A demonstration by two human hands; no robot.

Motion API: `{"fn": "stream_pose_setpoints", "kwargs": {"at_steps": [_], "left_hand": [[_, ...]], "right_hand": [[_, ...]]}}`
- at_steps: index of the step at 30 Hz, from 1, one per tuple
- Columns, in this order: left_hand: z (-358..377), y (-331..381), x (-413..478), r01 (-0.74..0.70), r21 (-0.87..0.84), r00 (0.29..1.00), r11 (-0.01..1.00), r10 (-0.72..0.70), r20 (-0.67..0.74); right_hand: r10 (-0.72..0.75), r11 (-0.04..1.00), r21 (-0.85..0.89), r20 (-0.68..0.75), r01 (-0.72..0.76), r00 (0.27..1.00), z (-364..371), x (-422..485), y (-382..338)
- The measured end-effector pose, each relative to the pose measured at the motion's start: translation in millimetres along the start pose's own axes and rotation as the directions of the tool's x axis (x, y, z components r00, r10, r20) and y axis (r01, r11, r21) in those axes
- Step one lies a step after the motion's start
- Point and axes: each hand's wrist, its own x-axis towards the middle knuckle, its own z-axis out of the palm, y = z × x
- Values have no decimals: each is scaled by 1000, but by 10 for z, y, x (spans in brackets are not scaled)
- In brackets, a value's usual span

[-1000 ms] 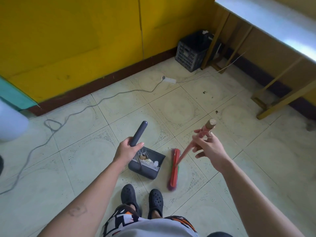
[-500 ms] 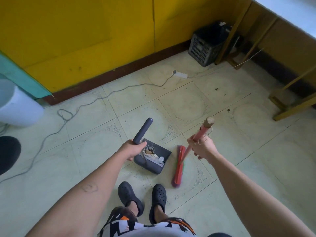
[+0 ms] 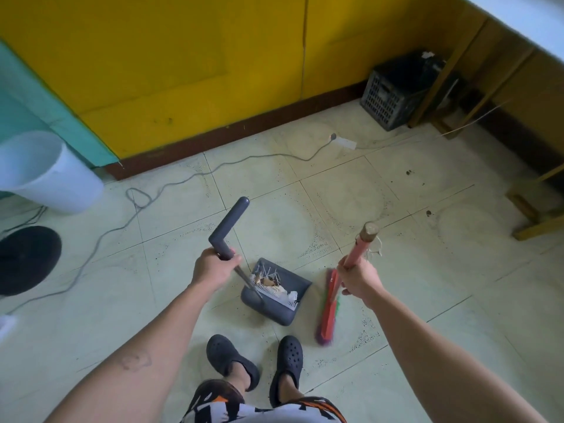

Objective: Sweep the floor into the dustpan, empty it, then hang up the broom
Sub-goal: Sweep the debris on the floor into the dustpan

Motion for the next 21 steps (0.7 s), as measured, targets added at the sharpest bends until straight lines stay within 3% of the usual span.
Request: {"fn": "stream_pose_setpoints", "kwargs": {"at_steps": [6,11,15,21], "left_hand": [[-375,-13,40,-24,111,999,994,26,-19],[-770,-155,36,-68,222,997,973,77,-30],[-1224,-401,38,-115,200,984,973,140,-113],[-1977,-721,81,-9,124,959,992,43,-280]], "right_hand": [[-101,987,-128,-11,99,995,246,-115,-281],[-270,904,-337,24,262,962,452,-257,-776],[-339,842,-416,86,343,937,780,-392,-1271],[-382,779,-468,173,417,908,1361,-584,-1996]]}}
